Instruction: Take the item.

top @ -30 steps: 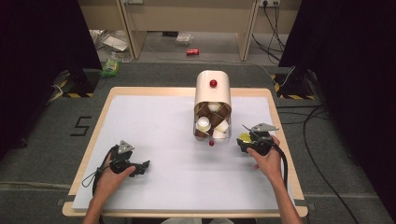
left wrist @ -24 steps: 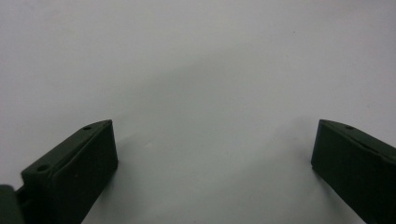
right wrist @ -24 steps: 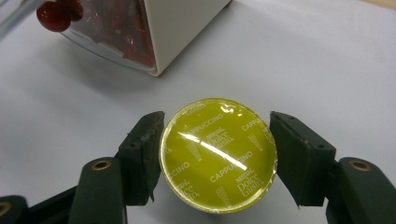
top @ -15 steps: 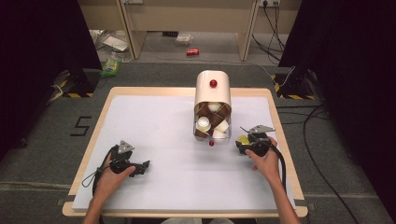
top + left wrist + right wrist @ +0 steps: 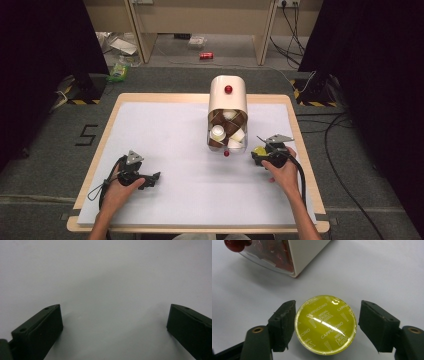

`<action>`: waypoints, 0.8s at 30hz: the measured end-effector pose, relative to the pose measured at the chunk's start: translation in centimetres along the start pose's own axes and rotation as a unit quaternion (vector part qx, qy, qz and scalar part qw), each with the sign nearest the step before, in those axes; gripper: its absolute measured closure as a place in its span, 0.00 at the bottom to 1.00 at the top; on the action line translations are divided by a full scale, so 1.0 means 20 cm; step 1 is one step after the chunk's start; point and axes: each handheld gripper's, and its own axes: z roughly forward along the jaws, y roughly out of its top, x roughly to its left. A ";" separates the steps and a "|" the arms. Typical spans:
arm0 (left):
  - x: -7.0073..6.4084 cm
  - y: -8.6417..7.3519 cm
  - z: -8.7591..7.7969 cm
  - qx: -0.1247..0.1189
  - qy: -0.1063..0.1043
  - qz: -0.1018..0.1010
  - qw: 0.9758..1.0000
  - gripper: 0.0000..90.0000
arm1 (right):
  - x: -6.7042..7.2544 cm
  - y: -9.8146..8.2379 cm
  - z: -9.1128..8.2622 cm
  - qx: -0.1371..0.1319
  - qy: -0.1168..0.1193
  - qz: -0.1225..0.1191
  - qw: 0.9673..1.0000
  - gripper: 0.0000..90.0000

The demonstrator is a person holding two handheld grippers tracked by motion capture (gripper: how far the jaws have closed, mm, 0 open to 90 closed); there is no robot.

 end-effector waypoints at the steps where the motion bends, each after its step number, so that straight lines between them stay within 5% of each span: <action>1: 0.00 0.00 0.00 0.000 0.000 0.000 1.000 0.00 | 0.00 0.00 0.00 -0.002 0.000 -0.002 1.000 0.33; 11: 0.00 0.00 0.00 0.001 -0.001 -0.002 1.000 0.00 | 0.01 0.03 -0.08 -0.026 0.013 0.005 1.000 0.24; 24: 0.00 0.00 0.00 0.001 -0.001 -0.002 1.000 0.00 | 0.05 -0.02 -0.16 -0.025 0.014 0.011 1.000 0.18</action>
